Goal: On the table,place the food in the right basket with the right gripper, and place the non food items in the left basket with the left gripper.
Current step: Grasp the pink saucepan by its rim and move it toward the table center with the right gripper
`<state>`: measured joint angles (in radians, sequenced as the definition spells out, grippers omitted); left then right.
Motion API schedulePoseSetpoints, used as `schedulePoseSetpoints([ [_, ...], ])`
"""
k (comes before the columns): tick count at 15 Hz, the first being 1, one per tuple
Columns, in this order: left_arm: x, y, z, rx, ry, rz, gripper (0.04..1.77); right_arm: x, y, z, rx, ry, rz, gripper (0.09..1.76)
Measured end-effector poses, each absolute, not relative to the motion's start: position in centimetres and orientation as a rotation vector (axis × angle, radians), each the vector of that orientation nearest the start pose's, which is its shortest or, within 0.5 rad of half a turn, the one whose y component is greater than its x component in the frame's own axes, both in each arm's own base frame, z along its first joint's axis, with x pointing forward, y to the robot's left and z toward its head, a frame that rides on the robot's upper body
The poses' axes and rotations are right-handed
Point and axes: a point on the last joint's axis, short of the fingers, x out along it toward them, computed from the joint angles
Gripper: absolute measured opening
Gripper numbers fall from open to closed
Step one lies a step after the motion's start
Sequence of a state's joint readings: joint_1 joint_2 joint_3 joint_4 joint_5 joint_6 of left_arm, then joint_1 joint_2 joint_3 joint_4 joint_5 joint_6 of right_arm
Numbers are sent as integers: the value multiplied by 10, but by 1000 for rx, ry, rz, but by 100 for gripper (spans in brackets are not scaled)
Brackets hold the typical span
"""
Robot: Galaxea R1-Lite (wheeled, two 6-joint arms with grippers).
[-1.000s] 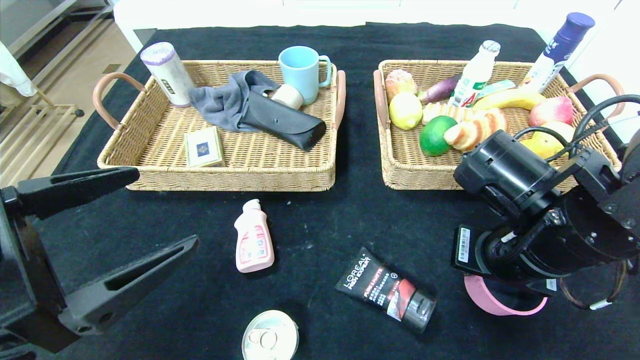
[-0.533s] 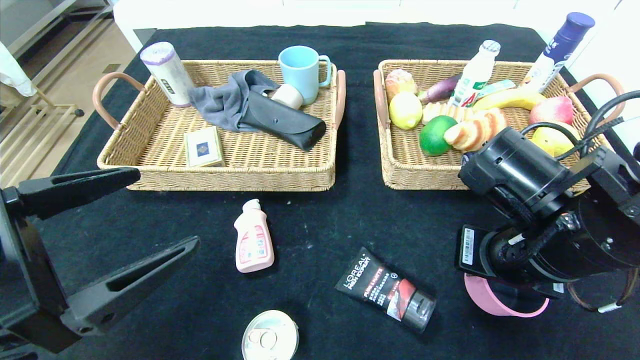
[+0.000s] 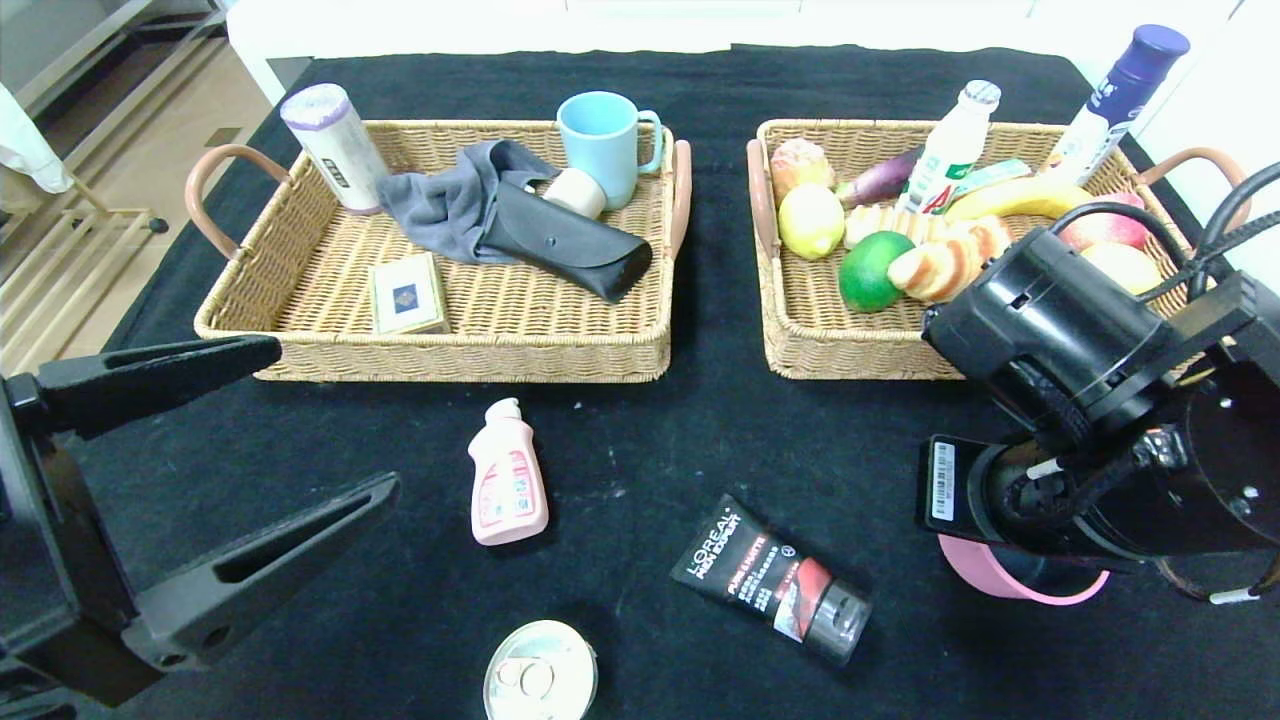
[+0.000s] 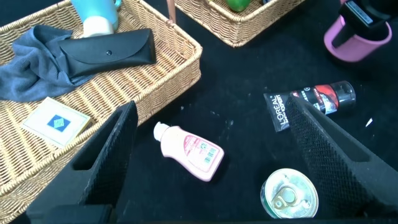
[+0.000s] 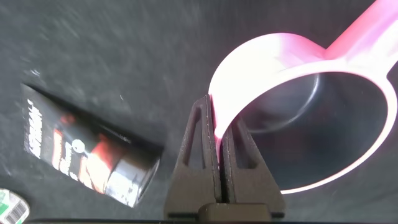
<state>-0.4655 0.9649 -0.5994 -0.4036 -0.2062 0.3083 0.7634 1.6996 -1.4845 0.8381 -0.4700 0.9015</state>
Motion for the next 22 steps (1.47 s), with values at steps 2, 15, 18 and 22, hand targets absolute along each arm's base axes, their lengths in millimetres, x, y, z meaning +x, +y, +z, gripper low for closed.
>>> schedulePoseSetpoints([
  [2, 106, -59, 258, 292, -141, -660, 172, 203, 188, 256, 199, 843, -95, 15],
  [15, 99, -55, 268, 285, -189, -639, 172, 194, 273, 282, 20, 666, 131, 15],
  [18, 94, -52, 274, 280, -222, -632, 172, 202, 296, 280, 42, 632, 166, 15],
  [22, 90, -50, 277, 276, -243, -625, 172, 209, 318, 265, 27, 614, 199, 15],
])
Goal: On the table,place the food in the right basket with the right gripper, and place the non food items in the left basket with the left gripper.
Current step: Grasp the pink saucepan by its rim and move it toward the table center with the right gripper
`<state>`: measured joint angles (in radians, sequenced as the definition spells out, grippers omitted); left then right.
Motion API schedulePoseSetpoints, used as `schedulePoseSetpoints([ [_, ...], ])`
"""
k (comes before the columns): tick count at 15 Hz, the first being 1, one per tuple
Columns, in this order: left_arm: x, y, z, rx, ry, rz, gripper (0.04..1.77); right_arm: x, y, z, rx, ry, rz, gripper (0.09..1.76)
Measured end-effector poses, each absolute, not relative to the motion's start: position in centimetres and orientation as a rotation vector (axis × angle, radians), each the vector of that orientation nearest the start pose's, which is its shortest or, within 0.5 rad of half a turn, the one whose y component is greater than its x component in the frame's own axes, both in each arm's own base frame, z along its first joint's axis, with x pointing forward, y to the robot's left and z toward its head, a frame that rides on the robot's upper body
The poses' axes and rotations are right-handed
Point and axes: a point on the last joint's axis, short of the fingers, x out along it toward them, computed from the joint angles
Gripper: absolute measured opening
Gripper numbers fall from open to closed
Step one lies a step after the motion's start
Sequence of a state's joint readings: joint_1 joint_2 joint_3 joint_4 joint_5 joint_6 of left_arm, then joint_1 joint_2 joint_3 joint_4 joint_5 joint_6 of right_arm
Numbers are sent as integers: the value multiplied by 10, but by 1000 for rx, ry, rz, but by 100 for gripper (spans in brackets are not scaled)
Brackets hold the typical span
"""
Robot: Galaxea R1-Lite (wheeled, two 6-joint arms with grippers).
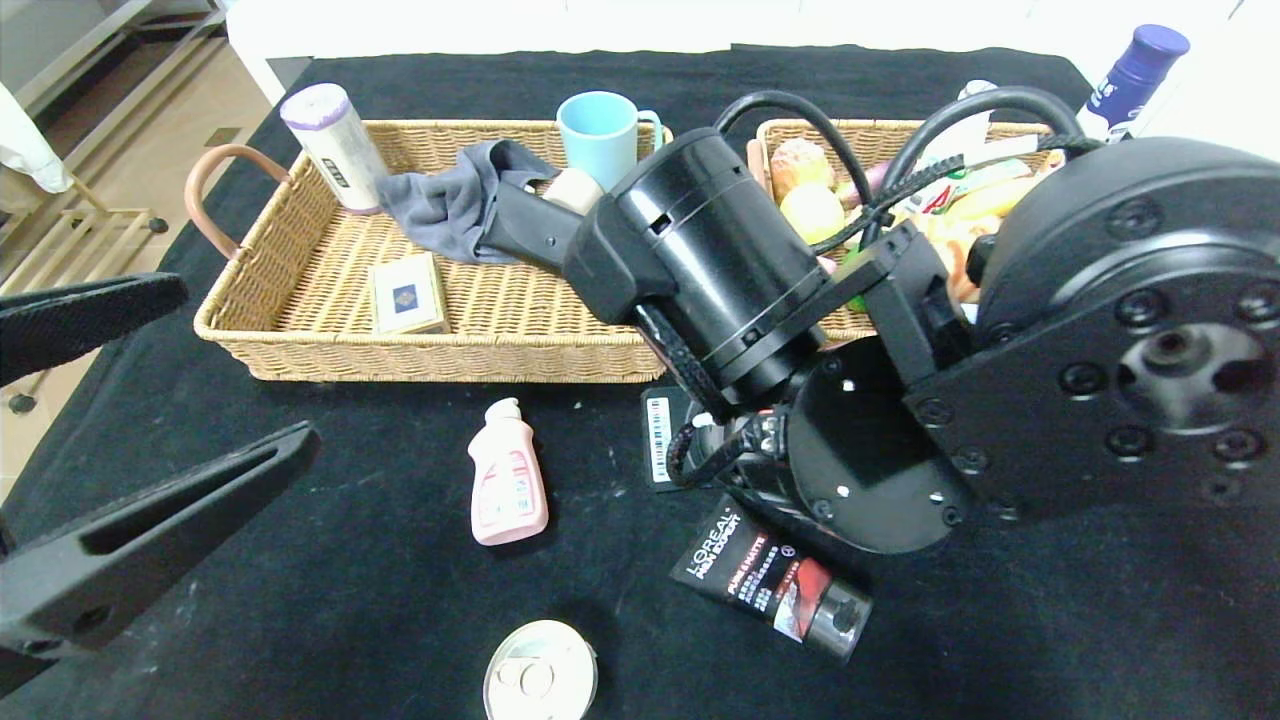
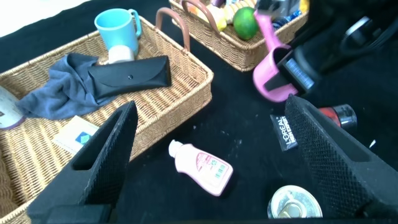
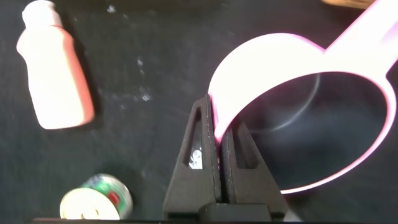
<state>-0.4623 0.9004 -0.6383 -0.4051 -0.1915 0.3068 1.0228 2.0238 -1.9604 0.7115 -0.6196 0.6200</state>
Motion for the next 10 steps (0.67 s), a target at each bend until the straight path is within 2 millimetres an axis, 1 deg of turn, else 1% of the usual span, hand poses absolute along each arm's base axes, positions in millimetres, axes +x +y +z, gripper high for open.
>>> schedulePoseSetpoints([
  [5, 86, -47, 281, 272, -268, -620, 172, 219, 331, 247, 3, 626, 189, 15],
  [10, 83, -46, 282, 271, -280, -620, 172, 222, 339, 241, 21, 609, 201, 15],
])
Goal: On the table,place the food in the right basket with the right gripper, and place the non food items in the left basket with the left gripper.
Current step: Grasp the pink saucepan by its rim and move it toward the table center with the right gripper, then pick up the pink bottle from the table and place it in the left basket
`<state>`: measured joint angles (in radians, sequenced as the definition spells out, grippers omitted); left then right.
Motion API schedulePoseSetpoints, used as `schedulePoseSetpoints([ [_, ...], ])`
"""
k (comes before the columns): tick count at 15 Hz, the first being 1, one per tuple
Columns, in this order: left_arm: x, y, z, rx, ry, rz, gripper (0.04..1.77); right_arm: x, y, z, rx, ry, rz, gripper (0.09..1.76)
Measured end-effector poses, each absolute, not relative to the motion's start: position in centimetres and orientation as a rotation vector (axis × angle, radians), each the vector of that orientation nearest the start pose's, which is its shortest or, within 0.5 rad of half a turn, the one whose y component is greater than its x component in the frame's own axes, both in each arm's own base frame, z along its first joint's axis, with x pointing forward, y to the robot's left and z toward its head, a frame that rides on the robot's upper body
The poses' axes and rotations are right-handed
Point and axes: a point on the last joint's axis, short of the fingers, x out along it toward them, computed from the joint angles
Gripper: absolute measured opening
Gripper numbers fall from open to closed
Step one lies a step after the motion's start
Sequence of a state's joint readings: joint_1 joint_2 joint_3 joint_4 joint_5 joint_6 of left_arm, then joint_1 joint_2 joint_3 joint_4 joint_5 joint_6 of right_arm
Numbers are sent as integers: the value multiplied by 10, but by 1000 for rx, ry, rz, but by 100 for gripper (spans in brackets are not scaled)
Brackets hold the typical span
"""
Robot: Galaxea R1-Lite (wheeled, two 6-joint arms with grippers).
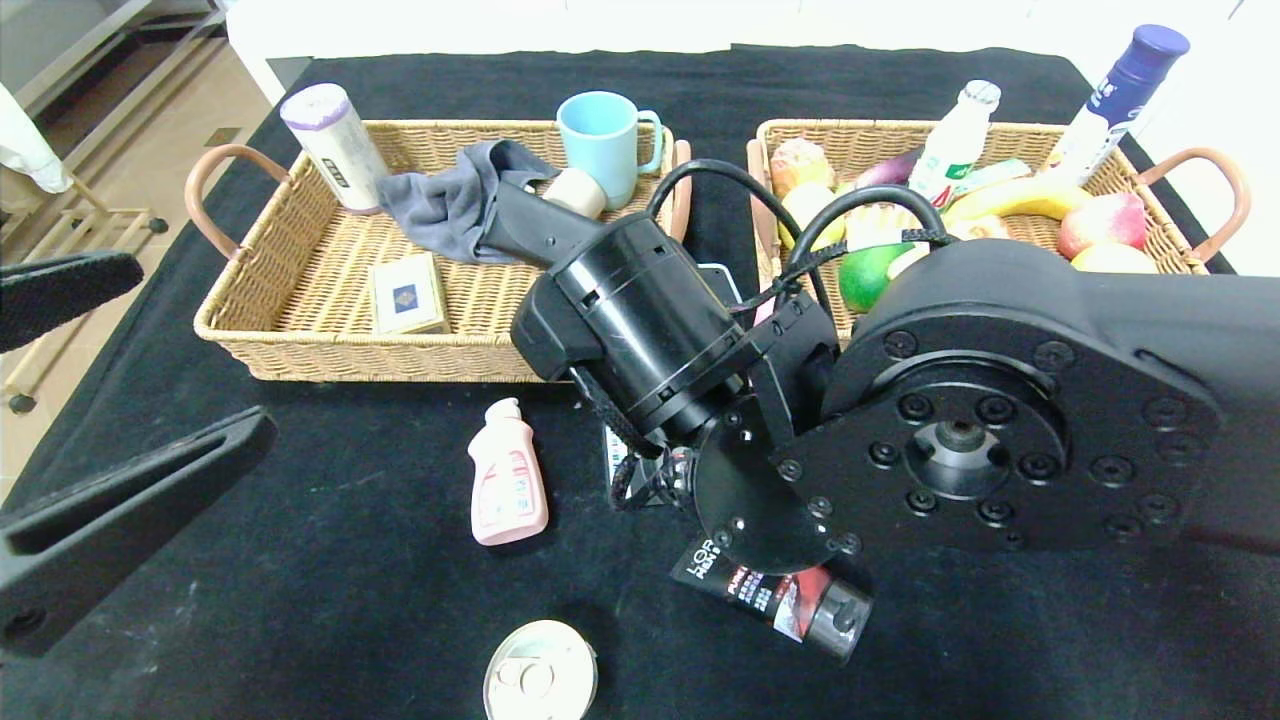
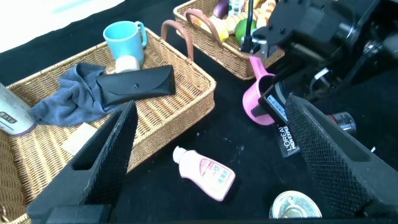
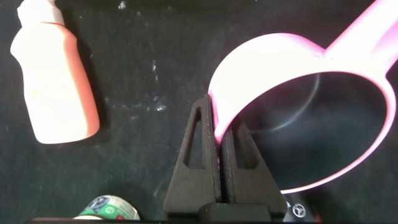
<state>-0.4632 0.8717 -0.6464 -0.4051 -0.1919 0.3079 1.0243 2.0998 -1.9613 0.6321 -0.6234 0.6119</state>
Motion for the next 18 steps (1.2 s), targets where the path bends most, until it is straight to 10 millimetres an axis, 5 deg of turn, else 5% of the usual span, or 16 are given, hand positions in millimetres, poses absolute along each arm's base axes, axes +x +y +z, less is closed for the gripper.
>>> schedulePoseSetpoints([
  [6, 82, -46, 282, 271, -281, -621, 172, 222, 344, 238, 21, 600, 209, 15],
  [11, 82, -46, 282, 272, -282, -623, 172, 222, 345, 236, 15, 602, 206, 88],
  [18, 82, -46, 282, 272, -281, -623, 172, 211, 340, 247, 15, 562, 189, 137],
])
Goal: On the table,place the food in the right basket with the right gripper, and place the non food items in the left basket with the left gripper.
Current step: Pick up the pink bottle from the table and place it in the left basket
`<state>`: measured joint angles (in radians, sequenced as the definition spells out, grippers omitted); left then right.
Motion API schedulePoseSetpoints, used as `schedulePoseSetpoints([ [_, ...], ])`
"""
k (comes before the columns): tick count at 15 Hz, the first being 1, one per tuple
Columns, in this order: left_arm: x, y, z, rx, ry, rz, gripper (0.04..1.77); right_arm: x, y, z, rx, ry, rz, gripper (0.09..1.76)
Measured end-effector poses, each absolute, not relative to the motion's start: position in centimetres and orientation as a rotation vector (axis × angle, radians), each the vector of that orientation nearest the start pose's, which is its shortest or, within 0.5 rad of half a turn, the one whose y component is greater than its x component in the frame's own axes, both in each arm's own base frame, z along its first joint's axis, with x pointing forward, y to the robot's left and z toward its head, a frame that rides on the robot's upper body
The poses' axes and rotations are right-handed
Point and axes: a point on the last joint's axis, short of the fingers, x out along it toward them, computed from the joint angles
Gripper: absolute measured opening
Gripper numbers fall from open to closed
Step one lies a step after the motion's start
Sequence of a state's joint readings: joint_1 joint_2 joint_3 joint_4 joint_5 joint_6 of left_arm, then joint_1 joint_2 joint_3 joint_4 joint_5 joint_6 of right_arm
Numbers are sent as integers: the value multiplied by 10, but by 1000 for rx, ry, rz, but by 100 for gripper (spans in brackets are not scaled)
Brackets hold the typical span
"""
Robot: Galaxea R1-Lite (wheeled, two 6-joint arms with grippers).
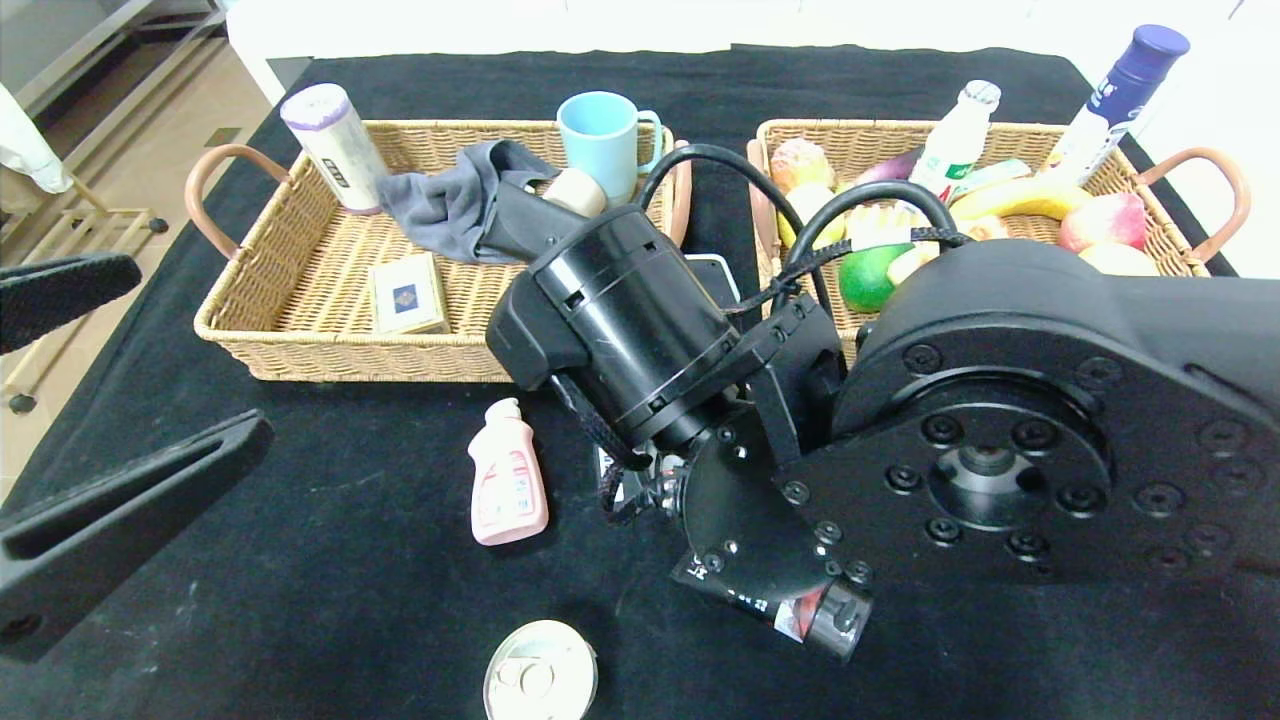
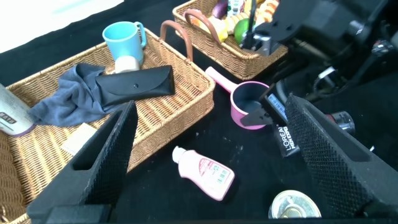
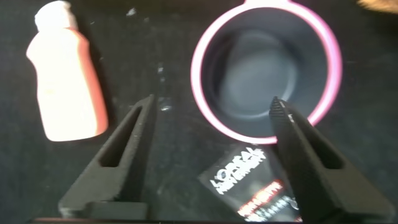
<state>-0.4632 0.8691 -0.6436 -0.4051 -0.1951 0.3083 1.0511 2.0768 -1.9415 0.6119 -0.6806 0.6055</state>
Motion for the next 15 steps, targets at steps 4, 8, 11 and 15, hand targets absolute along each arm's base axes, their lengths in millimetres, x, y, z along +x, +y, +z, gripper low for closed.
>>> schedulePoseSetpoints([
  [4, 84, -47, 280, 273, -270, -623, 172, 191, 335, 262, 1, 534, 218, 150],
  [8, 88, -48, 276, 276, -247, -626, 172, 180, 312, 265, -43, 541, 235, 159],
  [11, 93, -51, 273, 281, -221, -629, 172, 178, 293, 265, -33, 510, 298, 162],
  [15, 103, -55, 267, 286, -176, -630, 172, 183, 254, 251, -70, 412, 522, 166],
])
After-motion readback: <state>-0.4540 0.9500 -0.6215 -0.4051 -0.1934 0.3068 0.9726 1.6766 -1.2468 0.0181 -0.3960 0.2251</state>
